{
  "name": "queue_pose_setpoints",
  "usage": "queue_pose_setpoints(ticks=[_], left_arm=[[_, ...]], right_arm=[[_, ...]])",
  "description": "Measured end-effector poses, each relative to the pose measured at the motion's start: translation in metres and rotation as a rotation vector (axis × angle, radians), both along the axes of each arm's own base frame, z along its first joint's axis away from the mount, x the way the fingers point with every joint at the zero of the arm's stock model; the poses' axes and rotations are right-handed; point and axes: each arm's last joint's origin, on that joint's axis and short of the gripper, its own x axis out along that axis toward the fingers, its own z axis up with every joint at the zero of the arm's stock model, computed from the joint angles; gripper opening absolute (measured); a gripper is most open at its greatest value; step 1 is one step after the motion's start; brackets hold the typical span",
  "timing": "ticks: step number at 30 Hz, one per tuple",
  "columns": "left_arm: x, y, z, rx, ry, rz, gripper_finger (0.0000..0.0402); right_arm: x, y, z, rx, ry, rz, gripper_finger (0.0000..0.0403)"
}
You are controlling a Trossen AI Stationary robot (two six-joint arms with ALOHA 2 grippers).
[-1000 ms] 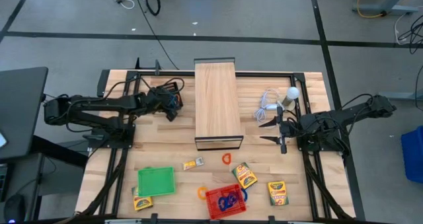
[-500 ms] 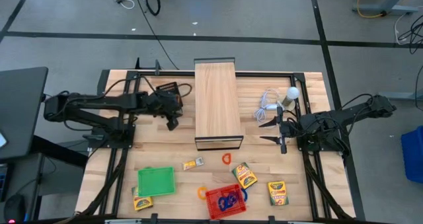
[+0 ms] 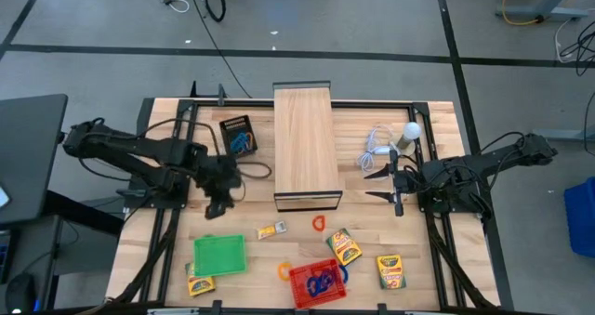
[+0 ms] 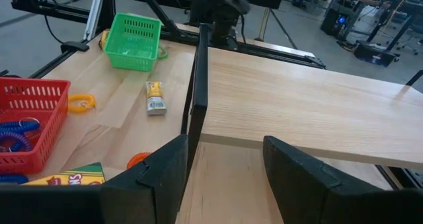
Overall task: Pick & Place Office Desk Supplies
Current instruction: Adjust the green basket on the table
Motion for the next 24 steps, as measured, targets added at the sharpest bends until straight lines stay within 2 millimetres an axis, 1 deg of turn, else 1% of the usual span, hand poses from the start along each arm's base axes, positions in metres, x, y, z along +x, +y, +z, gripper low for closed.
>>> queue_pose_setpoints(ticks=[5, 13, 15, 18, 24], left_arm=[[0.005, -0.021, -0.01, -0.103, 0.069, -0.13, 0.0003], [0.029, -0.062, -0.034, -0.272, 0.1, -0.354, 0.0002], [0.036, -0.07, -0.041, -0.27, 0.085, -0.366, 0.0002], [0.043, -0.077, -0.052, -0.222, 0.093, -0.34, 0.0002], [0.046, -0.087, -0.073, -0.164, 0.178, -0.321, 0.0002]], right_arm=[[0.0, 0.0, 0.0, 0.002, 0.001, 0.0, 0.0206], [0.0, 0.0, 0.0, 0.008, 0.0, -0.003, 0.0206], [0.0, 0.0, 0.0, 0.009, 0.0, -0.004, 0.0206], [0.0, 0.0, 0.0, 0.01, 0.0, -0.004, 0.0206], [0.0, -0.001, 0.0, 0.001, -0.003, -0.035, 0.0206]])
